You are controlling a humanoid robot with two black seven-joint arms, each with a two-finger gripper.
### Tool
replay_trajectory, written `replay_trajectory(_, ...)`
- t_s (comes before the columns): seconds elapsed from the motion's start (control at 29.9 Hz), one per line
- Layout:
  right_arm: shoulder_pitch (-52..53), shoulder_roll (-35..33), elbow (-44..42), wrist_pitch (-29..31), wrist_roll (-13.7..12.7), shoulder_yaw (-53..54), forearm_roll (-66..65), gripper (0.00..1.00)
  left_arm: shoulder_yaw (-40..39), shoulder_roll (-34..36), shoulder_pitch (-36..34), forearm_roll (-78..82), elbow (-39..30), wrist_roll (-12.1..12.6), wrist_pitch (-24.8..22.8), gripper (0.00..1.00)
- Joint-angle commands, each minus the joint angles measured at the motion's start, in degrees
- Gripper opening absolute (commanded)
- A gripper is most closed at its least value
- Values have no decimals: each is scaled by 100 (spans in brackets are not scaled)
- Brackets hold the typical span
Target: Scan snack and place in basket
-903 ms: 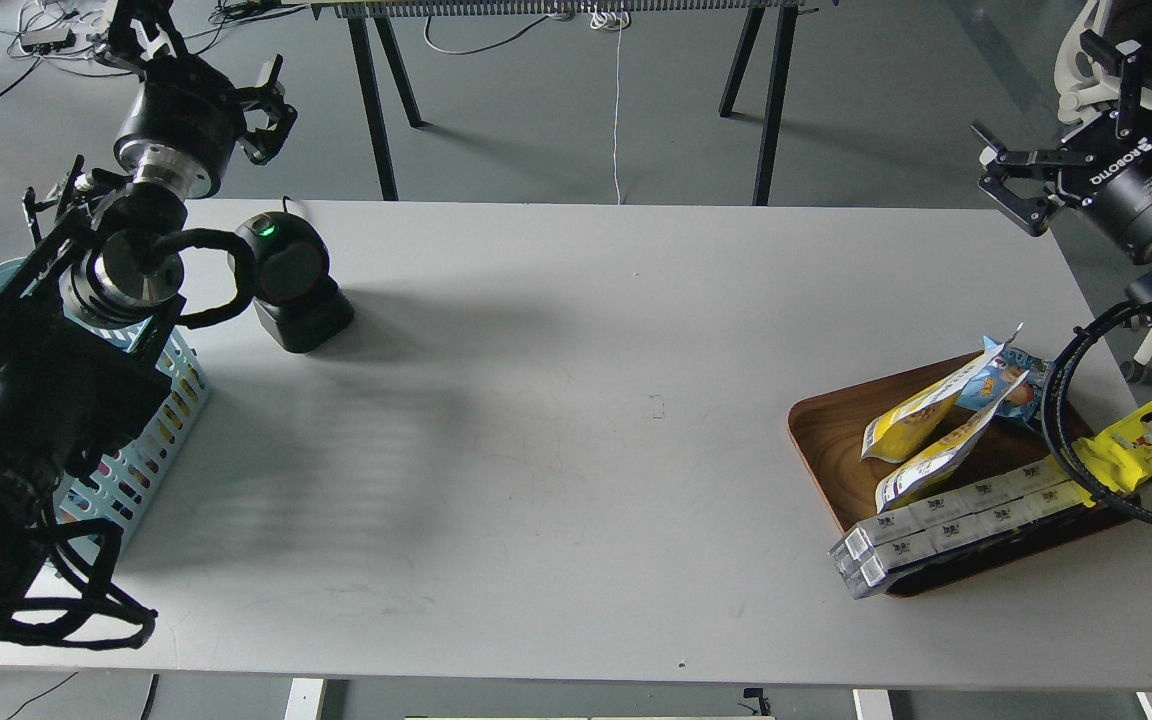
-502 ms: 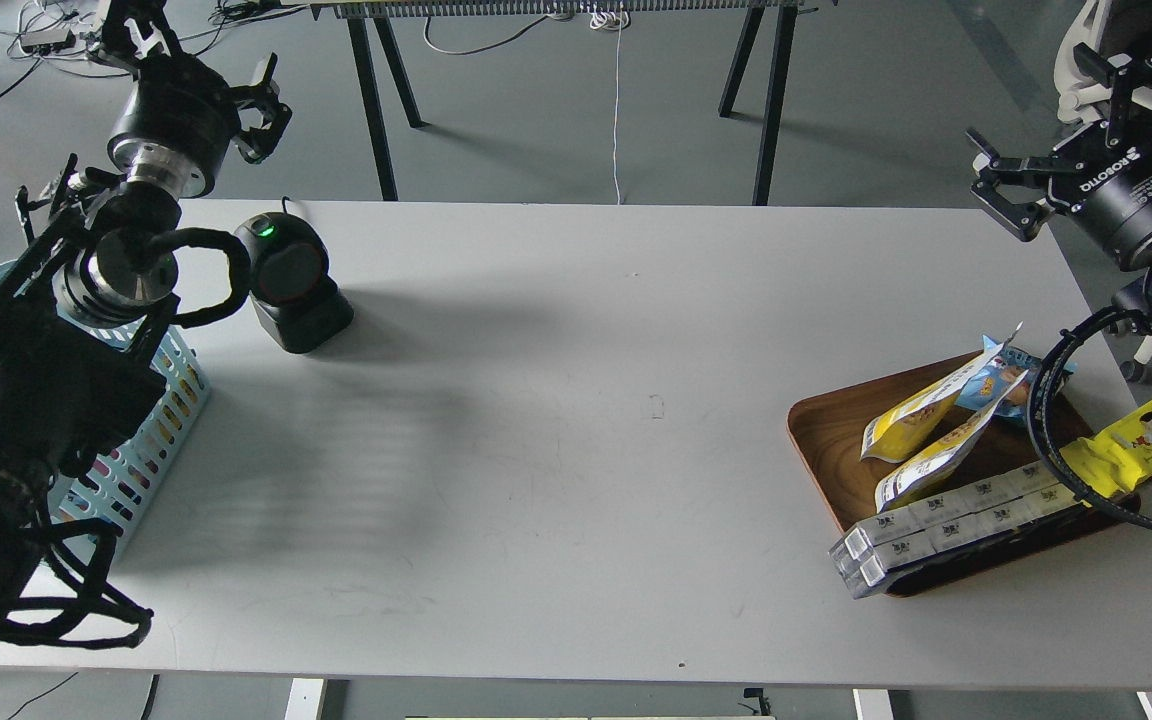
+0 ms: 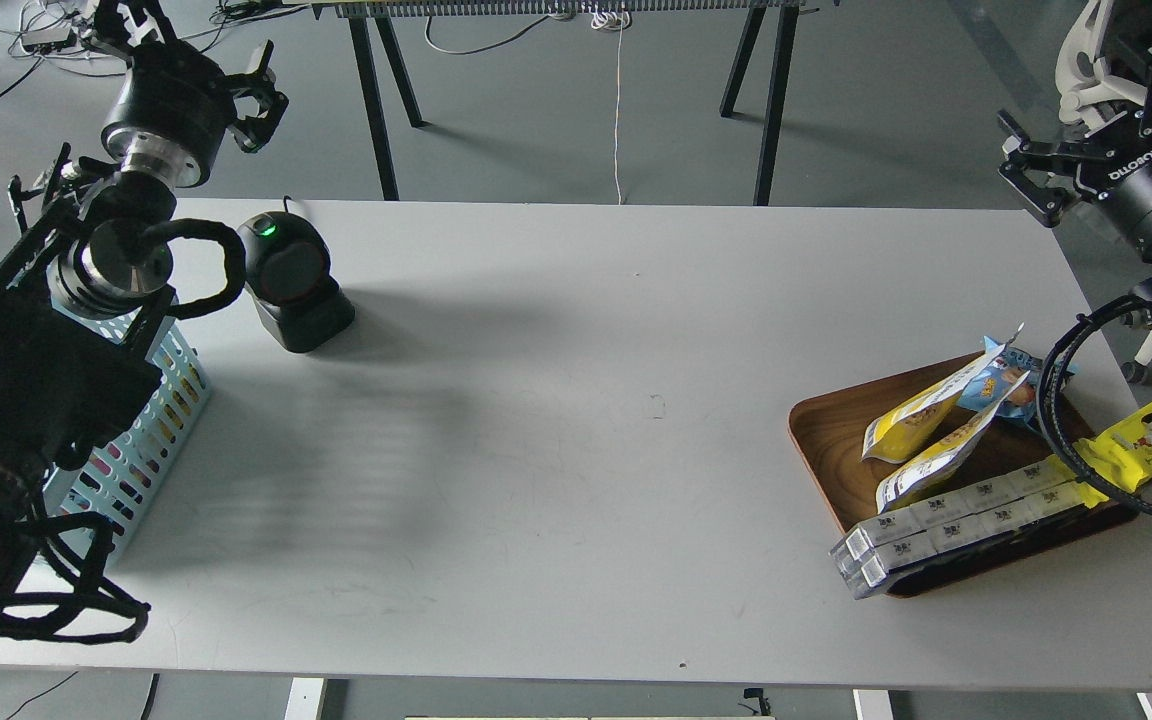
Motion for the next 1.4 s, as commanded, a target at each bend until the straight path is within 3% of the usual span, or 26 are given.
replay_trajectory(0.0,98,-13,-453,6,-27,-26,-8,99,-19,20,-3,0,-60,3,-39,100)
replay_trajectory(0.23,695,-478,-604,-46,-141,-1070,-404,99,-72,11,5,-8,-165,3,-119,100)
replay_trajectory(0.47,2135,-1286,-481,-143,-176,-3406,-439,99,-90,11,-12,-8,-174,-15,-128,100)
replay_trajectory(0.7,4506,-1770,229,-476,-194,-6332,-517,99,-99,90,-12,-17,-174,-15,-154,100)
replay_trajectory(0.77,5253,-1779,519,-573,-264,-7167,-693,99,-99,134,-12,-17,-174,-15,-163,100)
replay_trajectory(0.9,6897,-1718,1214,-574,-676,-8978,-983,99,-99,196,-4,-26,-174,-15,-163,100)
replay_trajectory(1.07,8410,-1315,2206,-521,-774,-10850,-1150,99,-99,205,-3,-26,-174,-23,-163,100)
replay_trajectory(1.2,8940,-998,3243,-591,-783,-11758,-1607,97,-99,205,-3,-26,-174,-23,-163,100)
replay_trajectory(1.37,8905,-874,3571,-670,-800,-12242,-1678,96,-99,222,-3,-26,-174,-23,-163,100)
